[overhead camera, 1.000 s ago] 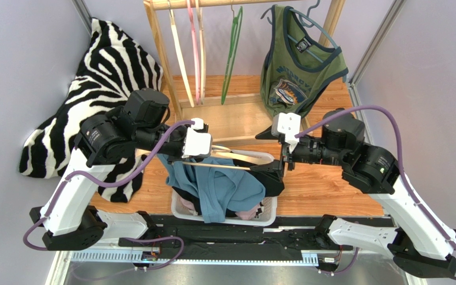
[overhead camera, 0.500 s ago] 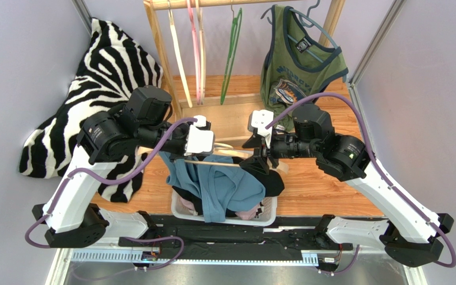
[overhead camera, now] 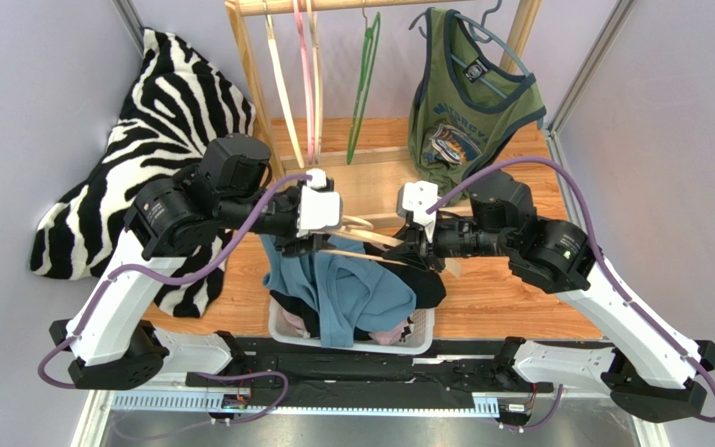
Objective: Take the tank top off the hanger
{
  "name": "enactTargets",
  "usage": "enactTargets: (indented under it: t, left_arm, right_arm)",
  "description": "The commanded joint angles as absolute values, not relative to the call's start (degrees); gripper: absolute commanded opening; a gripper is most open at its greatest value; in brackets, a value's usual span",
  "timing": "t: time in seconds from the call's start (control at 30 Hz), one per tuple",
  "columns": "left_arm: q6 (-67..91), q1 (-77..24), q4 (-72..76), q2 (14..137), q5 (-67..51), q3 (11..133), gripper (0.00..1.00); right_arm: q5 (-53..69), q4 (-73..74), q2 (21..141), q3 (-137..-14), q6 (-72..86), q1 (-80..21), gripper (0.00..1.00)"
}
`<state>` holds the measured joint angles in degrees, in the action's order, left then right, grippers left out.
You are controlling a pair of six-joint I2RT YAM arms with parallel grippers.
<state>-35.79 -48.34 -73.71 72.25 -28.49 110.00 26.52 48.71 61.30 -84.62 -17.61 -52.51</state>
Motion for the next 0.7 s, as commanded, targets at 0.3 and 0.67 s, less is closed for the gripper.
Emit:
enactTargets:
  t: [0.3, 0.67]
  left_arm:
    - [-32.7, -48.52, -55.9, 66.72, -1.15, 117.25, 0.94]
    - [-23.03, -41.23, -56.6, 54.68, -8.6, 101.27, 0.95]
  right_arm:
    - [19.43, 45.35, 57.48, -83.85, -14.59, -52.73, 0.0]
    - [14.86, 47.9, 56.87, -86.75, -15.12, -52.65, 0.0]
